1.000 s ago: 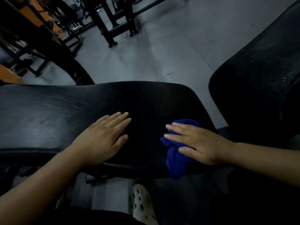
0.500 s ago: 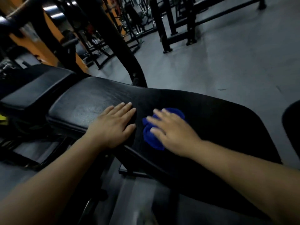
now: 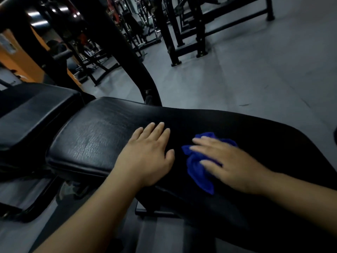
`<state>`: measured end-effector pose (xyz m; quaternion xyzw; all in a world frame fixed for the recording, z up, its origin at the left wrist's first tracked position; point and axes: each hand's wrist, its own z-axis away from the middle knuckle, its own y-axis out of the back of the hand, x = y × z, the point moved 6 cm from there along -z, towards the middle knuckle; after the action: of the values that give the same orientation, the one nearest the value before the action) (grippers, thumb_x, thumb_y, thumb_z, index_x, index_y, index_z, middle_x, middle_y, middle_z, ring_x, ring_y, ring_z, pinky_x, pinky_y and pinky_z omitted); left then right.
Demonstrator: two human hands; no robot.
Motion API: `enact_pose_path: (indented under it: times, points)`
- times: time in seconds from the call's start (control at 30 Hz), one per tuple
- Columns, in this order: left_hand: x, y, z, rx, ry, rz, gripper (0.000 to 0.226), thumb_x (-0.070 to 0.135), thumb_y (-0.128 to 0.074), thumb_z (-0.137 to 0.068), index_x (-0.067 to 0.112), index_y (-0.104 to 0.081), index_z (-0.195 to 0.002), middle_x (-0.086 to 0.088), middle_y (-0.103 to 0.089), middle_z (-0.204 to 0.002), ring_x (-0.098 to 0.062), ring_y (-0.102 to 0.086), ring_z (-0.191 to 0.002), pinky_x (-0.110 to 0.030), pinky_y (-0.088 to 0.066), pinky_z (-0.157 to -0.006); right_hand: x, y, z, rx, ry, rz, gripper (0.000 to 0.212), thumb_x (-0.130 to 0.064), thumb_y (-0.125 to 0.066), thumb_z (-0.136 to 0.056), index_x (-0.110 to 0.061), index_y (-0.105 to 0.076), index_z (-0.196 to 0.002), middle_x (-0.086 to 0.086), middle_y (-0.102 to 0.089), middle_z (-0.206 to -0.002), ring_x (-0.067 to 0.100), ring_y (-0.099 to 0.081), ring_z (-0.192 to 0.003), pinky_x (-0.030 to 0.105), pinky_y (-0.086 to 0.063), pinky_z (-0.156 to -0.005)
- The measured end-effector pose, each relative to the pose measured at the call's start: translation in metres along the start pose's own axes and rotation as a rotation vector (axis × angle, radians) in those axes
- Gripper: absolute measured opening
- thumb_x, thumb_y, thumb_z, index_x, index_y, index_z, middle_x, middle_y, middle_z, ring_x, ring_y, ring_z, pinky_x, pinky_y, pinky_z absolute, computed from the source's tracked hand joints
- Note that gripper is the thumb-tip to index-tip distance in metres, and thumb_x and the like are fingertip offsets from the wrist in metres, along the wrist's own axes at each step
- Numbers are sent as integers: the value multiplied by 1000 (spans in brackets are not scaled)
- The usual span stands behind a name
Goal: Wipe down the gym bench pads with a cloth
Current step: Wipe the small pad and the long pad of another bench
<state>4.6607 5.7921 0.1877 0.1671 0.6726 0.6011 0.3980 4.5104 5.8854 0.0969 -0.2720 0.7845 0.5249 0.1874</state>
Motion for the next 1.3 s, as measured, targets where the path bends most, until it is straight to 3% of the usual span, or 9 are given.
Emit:
enact_pose_path:
  times: [0.13, 0.23, 0.33, 0.47, 0.67, 0.87, 1.07, 1.17, 1.3]
  points:
    - [0, 1, 2, 43, 3, 66, 66, 50, -29, -100, 24, -16, -159, 3, -7, -168, -14, -1, -154, -38, -3, -125, 44, 12, -73, 199, -446, -4, 54, -32, -47, -100, -21, -35, -152, 2, -22, -164, 21, -30, -147, 30, -23, -117]
    - [-5, 13, 2, 107, 31, 134, 70, 45, -30, -89, 19, -32, -154, -1, -23, -165, -16, -17, -152, -34, -11, -124, -33, -10, -103, 195, -222, -93, 61, -28, -48, -98, -20, -27, -155, -1, -28, -161, 18, -33, -144, 31, -29, -115]
    - [-38, 19, 14, 79, 110, -1, 68, 50, -26, -91, 23, -35, -153, 1, -23, -165, -17, -16, -152, -38, -12, -124, -54, -17, -63, 95, -13, -110, 65, -49, -49, -94, -24, -35, -152, -6, -33, -159, 7, -30, -143, 21, -23, -116]
    - [-72, 21, 30, 55, 216, -27, 64, 52, -27, -101, 26, -19, -159, 1, -10, -168, -15, -6, -154, -39, -7, -125, -13, -9, -106, 122, -339, 17, 63, -52, -45, -96, -23, -38, -151, 5, -25, -162, 22, -29, -146, 32, -23, -118]
    - [-74, 29, 31, 30, 125, 81, 79, 41, -20, -83, 17, -23, -158, -3, -18, -166, -15, -13, -153, -30, -8, -123, -110, -29, -95, 27, 86, -170, 65, -31, -49, -101, -27, -18, -158, -8, -36, -157, 9, -35, -140, 17, -25, -109]
    - [-148, 33, 35, -2, 283, -68, 58, 51, -21, -104, 34, -15, -159, 6, -4, -168, -15, 0, -154, -40, -4, -124, -47, -24, -175, 183, -219, 15, 49, -16, -41, -99, -15, -42, -148, 12, -30, -159, 28, -24, -147, 34, -16, -120]
    - [-150, 33, 33, 55, 274, 4, 67, 43, -17, -94, 29, -21, -158, 8, -9, -167, -12, -4, -154, -37, -5, -123, -135, -42, -112, -51, 354, -177, 51, -14, -46, -93, -26, -54, -141, -12, -44, -151, 1, -32, -141, 15, -16, -118]
    - [-148, 32, 35, 87, 280, 11, 57, 37, -26, -102, 28, -22, -158, 7, -10, -167, -13, -5, -154, -40, -6, -124, -92, -29, -138, 69, 189, -142, 47, -13, -46, -93, -24, -60, -136, -8, -47, -150, 7, -39, -140, 10, -16, -114]
    - [-147, 34, 38, 103, 290, 17, 57, 37, -27, -102, 27, -25, -158, 6, -13, -167, -13, -7, -153, -39, -8, -124, -109, -39, -177, 140, 9, -66, 44, -29, -47, -100, -24, -52, -144, -6, -40, -156, 12, -31, -146, 25, -17, -121]
